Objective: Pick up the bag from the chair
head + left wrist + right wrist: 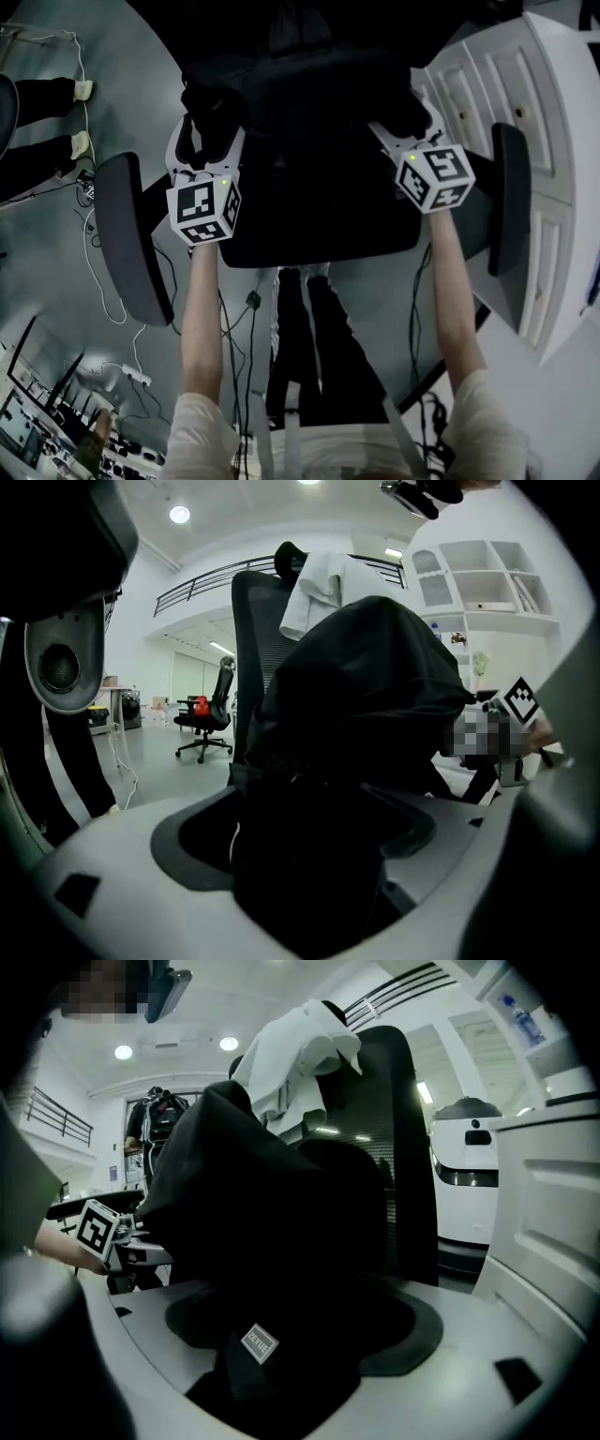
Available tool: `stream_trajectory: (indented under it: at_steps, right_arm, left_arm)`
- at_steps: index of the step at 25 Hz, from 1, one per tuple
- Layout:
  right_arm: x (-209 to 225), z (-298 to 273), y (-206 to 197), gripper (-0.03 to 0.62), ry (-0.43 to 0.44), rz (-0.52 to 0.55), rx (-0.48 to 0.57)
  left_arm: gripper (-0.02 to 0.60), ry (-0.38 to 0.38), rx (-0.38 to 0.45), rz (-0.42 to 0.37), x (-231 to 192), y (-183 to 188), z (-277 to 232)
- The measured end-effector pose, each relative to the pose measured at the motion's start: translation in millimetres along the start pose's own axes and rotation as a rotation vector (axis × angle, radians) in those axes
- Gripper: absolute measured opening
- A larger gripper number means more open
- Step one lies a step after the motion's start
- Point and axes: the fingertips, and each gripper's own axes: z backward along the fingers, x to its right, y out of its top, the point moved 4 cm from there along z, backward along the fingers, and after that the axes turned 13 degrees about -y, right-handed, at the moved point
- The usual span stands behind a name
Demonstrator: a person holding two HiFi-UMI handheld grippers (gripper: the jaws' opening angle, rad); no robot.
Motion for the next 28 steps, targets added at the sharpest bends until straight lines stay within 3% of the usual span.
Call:
stream_trajectory:
  at_steps: [7,10,17,24,28]
  right_arm:
    - [11.8,-24.3,-21.2,0.342,0.014,0.031,-0.070]
    - [8.2,-37.4,-31.2,0.342,0.023,0.015,-0.099]
    - [7.5,-59.1,-45.0,0.342,0.020,-0.001,-0.148]
    - [8.9,-67.0,-58.1,0.341,0.046,-0.151,-0.133]
    - [5.4,-69.2,-60.1,0.339,0.090,-0.212,-0.139]
  left_arm:
    - [0.380,0.012,-0.045,-0.099,-6.8,-1.2,-9.8]
    - [0.382,0.041,-0.053,-0.059,-22.4,-10.7,-7.9]
    - [0.385,0.005,-0.083,-0.027,-24.1,-24.0,-25.9]
    - [0.383,-0.056,-0.123,-0.008,-22.5,-39.4,-46.8]
    - [0.382,-0.087,-0.136,-0.044,-12.0,-43.4,-55.3]
